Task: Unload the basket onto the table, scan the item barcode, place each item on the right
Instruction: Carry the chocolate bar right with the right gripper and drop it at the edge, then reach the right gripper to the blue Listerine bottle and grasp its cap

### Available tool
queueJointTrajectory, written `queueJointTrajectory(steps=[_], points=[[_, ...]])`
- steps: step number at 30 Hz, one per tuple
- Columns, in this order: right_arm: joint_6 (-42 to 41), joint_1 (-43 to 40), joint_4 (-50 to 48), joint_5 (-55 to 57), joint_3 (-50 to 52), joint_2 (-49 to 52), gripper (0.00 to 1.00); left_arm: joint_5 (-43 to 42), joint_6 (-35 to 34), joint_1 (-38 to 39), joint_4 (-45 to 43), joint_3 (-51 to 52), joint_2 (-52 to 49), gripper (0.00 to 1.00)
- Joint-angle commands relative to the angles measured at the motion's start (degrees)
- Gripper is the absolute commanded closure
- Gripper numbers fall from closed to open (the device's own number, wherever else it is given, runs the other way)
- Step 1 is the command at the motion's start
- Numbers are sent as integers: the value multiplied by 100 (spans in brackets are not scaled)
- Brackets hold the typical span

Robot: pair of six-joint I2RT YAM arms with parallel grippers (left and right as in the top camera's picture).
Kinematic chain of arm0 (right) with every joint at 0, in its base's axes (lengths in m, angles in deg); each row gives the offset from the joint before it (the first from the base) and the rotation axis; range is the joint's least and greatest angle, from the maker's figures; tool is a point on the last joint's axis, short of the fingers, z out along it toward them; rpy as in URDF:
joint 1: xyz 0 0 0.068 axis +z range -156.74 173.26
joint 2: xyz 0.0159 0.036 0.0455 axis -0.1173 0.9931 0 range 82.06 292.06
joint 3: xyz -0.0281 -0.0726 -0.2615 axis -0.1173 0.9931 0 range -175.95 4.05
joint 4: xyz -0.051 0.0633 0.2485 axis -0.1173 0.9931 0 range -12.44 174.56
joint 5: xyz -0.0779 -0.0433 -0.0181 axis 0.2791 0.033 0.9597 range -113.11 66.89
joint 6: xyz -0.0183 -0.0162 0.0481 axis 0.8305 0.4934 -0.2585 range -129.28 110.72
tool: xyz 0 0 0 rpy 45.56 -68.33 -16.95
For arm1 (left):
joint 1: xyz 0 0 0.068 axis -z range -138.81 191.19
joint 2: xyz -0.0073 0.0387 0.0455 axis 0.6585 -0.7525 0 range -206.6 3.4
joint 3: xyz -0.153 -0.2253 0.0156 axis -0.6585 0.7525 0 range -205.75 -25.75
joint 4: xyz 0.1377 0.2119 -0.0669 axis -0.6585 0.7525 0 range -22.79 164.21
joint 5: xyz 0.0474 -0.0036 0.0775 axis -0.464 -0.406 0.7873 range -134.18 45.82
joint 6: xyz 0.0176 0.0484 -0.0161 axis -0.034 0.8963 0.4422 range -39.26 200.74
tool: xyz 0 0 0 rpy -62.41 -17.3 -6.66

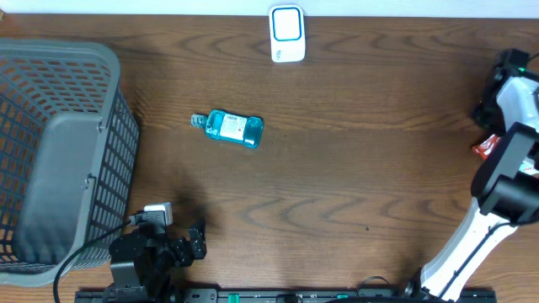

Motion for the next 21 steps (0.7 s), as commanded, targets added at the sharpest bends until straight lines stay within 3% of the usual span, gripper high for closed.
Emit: queueJointTrajectory(steps=[1, 2, 3, 5, 7, 13, 17, 21], points=[[-315, 0, -17, -15, -57, -1049, 31, 20, 33, 22, 48, -9, 31, 2], [-315, 26, -20, -177, -57, -1276, 9, 20, 33, 22, 48, -9, 31, 2], [-313, 50, -28, -369, -57, -1469, 1, 20, 33, 22, 48, -9, 31, 2], [-313, 131, -48, -1248, -57, -1921, 1, 20, 33, 22, 50, -9, 31, 2], [-289, 310, 52, -3303, -57, -2367, 1, 20, 33, 22, 50, -9, 31, 2], [363, 1222, 63, -7010, -35, -2396, 1, 20, 33, 22, 50, -9, 31, 2], [1720, 2415, 76, -7484, -33, -2208, 1, 20, 33, 22, 50, -9, 31, 2], [3639, 3689, 96, -6712, -33, -1969, 1, 20, 33, 22, 48, -9, 31, 2]])
